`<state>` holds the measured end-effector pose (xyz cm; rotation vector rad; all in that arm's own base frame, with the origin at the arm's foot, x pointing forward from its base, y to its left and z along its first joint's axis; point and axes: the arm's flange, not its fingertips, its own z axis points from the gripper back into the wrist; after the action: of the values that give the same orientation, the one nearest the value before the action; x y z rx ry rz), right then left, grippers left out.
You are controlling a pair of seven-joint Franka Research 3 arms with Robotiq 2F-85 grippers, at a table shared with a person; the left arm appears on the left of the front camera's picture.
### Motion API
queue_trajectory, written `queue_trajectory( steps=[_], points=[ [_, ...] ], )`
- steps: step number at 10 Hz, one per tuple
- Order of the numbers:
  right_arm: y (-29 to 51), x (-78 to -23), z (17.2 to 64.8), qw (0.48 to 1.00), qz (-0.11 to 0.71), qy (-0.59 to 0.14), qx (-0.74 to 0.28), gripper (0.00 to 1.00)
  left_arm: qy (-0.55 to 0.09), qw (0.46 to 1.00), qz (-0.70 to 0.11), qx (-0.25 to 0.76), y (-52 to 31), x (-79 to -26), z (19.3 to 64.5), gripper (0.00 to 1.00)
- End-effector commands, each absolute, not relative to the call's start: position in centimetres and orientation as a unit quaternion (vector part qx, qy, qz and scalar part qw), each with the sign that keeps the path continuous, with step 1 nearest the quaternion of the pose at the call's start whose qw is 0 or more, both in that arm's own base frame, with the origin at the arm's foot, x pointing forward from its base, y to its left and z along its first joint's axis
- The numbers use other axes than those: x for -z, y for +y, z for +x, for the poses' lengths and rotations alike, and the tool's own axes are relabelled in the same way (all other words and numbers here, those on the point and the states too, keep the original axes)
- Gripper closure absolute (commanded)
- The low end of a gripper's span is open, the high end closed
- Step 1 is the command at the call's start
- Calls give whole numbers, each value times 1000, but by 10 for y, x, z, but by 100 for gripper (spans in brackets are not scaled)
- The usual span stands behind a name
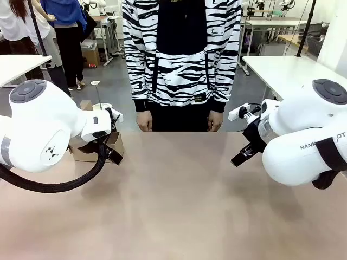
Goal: Pour a drink into a cup and package it in a carrier.
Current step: Pick up the 600 ml Paper Cup and place it in the middle top area of the table.
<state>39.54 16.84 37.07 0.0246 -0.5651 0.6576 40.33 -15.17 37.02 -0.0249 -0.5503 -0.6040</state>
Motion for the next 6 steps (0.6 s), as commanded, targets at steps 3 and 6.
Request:
queue_trajectory(
  steps=[3, 6],
  points=[
    [168, -371, 395, 907, 12, -274, -319, 0, -268, 918, -12, 294, -152, -370, 403, 0],
    [168, -371, 395, 907, 12, -274, -319, 0, -268, 918, -12, 294, -152, -370, 403, 0]
  ],
)
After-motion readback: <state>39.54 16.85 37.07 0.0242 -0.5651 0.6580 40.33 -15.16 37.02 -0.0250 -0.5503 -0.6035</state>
